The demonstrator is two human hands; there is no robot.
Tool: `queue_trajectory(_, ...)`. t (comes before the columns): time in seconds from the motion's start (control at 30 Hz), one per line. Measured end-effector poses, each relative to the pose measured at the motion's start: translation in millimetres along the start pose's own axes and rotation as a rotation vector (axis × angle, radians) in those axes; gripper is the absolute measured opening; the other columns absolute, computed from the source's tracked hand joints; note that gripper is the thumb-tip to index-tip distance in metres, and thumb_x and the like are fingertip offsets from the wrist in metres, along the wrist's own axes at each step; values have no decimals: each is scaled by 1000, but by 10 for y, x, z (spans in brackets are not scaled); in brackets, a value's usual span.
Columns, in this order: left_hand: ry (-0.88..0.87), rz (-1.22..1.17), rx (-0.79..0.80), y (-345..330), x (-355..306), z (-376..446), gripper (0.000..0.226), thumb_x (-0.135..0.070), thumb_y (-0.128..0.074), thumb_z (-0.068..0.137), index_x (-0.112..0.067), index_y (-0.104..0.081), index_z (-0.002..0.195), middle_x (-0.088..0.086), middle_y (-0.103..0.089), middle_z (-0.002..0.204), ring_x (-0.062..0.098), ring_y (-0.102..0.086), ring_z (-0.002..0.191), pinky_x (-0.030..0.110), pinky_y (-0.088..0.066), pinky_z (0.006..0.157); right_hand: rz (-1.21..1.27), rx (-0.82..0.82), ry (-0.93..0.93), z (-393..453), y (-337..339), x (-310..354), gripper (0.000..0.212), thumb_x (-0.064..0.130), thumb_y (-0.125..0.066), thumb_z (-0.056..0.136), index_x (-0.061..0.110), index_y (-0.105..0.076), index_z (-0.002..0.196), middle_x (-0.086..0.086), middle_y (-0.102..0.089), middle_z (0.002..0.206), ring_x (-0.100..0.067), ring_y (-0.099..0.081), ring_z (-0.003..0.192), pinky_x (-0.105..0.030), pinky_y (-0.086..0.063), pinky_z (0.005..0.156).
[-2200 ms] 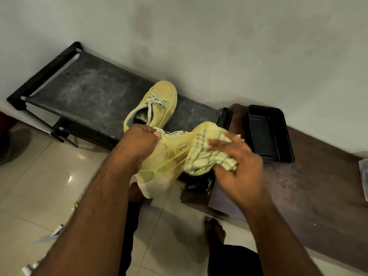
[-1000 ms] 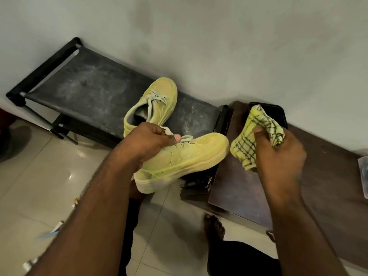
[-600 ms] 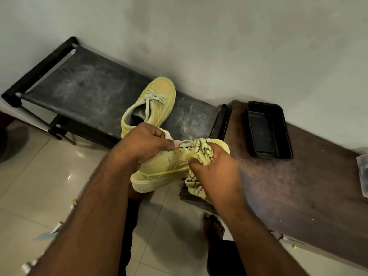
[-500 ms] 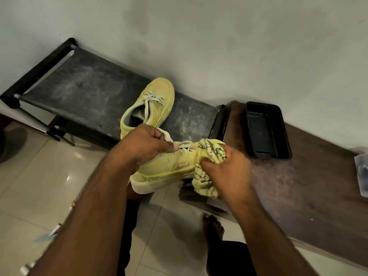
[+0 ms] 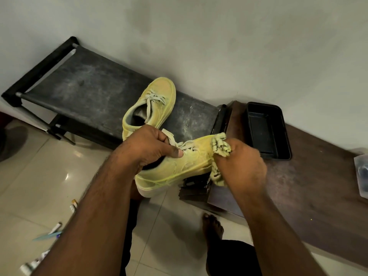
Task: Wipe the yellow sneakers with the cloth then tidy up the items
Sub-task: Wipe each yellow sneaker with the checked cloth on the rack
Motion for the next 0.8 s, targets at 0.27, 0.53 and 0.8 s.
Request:
queue_trajectory(0.27, -12, 12, 54, -24, -2, -25, 34, -16, -89, 61, -11, -57, 49, -4, -49, 41, 6, -42, 38, 23, -39, 51, 409, -89, -128, 97, -69, -106, 10, 27, -70, 80, 22, -66, 88, 11, -65, 73, -9, -65, 68, -23, -52, 59)
queue_trajectory(0.53, -23, 94, 104, -21, 13, -19, 36, -24, -91, 58, -17, -60, 40, -5, -53, 43, 5, -46, 42, 27, -43, 58, 791, -55, -257, 177, -226, -141, 22, 15, -76, 75, 15, -69, 96, 2, -72, 82, -15, -71, 72, -37, -60, 69)
queue_trajectory(0.8, -14, 157, 114, 11, 34, -58, 35, -23, -89, 62, -14, -62, 42, -4, -53, 42, 4, -47, 40, 23, -42, 55, 841, 166, -230, 52, -312, -140, 21, 15, -75, 77, 17, -69, 97, -1, -74, 82, -19, -72, 74, -43, -59, 73)
Point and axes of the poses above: each hand's wrist, its own z-axis towards the middle knuckle, its own y-axis out of the back of the hand, x = y × z, the point moved 4 cm from there along z, towards the middle knuckle
